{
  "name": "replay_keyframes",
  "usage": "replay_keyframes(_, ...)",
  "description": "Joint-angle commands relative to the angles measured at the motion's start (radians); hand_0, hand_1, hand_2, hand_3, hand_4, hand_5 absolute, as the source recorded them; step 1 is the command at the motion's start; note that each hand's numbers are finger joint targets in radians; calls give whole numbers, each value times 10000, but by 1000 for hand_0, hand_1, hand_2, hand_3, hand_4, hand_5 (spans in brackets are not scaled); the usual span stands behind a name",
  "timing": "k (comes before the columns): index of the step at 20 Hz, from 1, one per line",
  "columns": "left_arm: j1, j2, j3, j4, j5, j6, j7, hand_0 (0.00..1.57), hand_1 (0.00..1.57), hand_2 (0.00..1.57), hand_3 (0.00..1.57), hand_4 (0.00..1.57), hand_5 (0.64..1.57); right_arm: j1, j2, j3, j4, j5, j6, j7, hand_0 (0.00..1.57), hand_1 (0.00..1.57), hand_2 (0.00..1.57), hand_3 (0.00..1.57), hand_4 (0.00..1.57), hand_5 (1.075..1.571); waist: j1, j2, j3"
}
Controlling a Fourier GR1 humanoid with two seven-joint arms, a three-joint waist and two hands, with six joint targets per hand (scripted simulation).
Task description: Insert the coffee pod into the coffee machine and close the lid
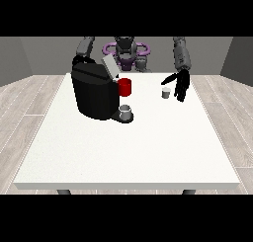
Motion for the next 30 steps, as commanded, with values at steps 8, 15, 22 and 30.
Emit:
replay_keyframes(8,-1770,727,-197,2665,-1254,-411,-527,0,0,0,0,0,1571,-904,-126,-271,419,264,-380,31,0,0,0,0,354,1571,-78,654,0)
replay_keyframes(15,-2042,592,-196,3164,-1415,-916,-139,0,0,371,0,0,1571,-863,39,-377,1187,267,-474,-468,0,0,0,0,374,1571,56,416,3)
replay_keyframes(22,-2076,-178,-502,3399,-1895,-384,-143,399,399,704,591,0,1571,-855,-130,-420,1425,138,-226,-233,0,0,0,0,389,1571,-145,248,3)
replay_keyframes(30,-1728,-512,-1214,3138,-2920,269,-537,1182,1182,1198,1083,0,1571,-1079,-71,-896,2089,-253,-383,-79,0,0,0,0,328,1571,115,-484,5)
